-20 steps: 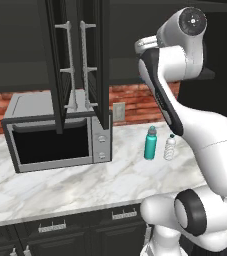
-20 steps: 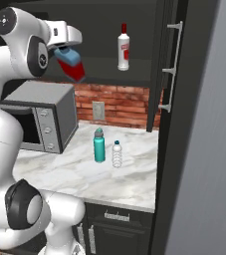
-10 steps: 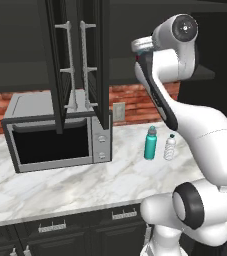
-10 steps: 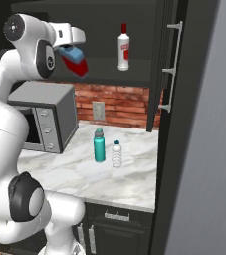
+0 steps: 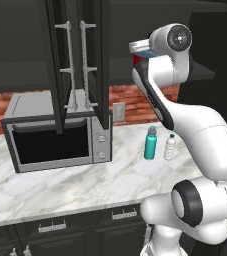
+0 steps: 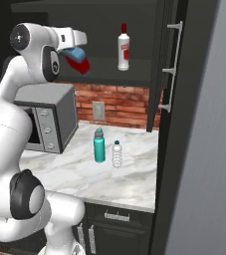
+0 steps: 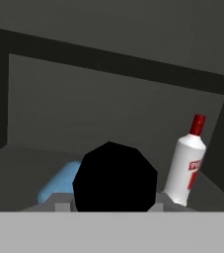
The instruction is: Sort all alcoholic drinks to one cabinet, and non-alcoholic drinks to the other.
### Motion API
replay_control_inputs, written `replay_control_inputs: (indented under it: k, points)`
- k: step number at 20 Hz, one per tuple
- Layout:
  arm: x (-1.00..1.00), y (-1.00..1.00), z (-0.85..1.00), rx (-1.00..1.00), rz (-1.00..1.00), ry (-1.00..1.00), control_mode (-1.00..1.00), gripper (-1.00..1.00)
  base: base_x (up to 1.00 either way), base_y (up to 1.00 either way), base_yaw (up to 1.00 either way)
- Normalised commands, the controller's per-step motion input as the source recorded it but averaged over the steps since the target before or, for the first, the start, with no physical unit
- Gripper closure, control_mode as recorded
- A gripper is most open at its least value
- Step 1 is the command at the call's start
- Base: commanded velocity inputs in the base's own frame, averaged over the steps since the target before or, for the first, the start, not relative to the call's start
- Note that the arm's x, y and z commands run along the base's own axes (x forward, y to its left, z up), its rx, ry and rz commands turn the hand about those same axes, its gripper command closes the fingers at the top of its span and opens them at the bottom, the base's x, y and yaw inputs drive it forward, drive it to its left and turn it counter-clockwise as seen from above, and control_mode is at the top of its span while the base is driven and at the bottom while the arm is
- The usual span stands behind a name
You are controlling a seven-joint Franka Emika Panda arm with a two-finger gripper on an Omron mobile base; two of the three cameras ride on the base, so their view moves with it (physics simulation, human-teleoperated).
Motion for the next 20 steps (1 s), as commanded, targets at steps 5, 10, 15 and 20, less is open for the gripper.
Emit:
replay_control_inputs:
  k: [5,10,15,20]
  points:
    - [0.20,0.01,-0.04,0.00,0.00,-0.02,-1.00,1.00,0.00,0.00,0.00]
    - [0.31,0.05,-0.10,0.00,0.00,0.00,-1.00,1.00,0.00,0.00,0.00]
    - [0.41,0.14,-0.19,0.00,0.00,0.00,-1.00,1.00,0.00,0.00,0.00]
    - [0.39,0.12,-0.17,0.00,0.00,0.01,-1.00,1.00,0.00,0.00,0.00]
